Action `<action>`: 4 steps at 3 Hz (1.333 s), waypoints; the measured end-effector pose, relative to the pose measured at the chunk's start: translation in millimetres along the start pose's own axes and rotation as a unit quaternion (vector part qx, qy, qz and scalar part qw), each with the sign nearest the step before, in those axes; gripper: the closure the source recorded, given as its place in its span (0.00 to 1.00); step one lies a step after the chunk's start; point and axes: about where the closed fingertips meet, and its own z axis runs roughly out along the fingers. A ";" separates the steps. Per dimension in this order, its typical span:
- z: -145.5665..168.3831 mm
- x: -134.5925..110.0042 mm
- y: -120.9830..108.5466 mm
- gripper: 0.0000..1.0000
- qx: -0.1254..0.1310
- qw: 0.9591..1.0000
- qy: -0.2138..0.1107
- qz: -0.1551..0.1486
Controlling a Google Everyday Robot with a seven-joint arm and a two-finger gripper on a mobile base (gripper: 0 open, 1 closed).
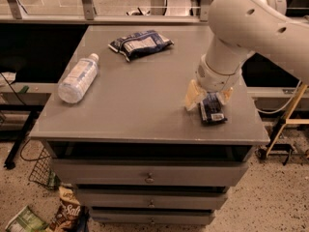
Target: Move rxbar blueberry near blue chip bag
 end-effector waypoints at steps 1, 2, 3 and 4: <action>-8.9 -1.8 0.6 0.88 0.000 1.000 0.000 0.000; -11.9 -2.4 0.8 1.00 0.000 1.000 0.000 0.000; -14.8 -12.9 3.2 1.00 -0.011 1.000 -0.014 -0.025; -33.8 -62.8 14.6 1.00 -0.068 0.990 -0.086 -0.088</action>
Offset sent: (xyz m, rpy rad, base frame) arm 0.0593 0.0265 0.0315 0.1220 -0.1790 0.3211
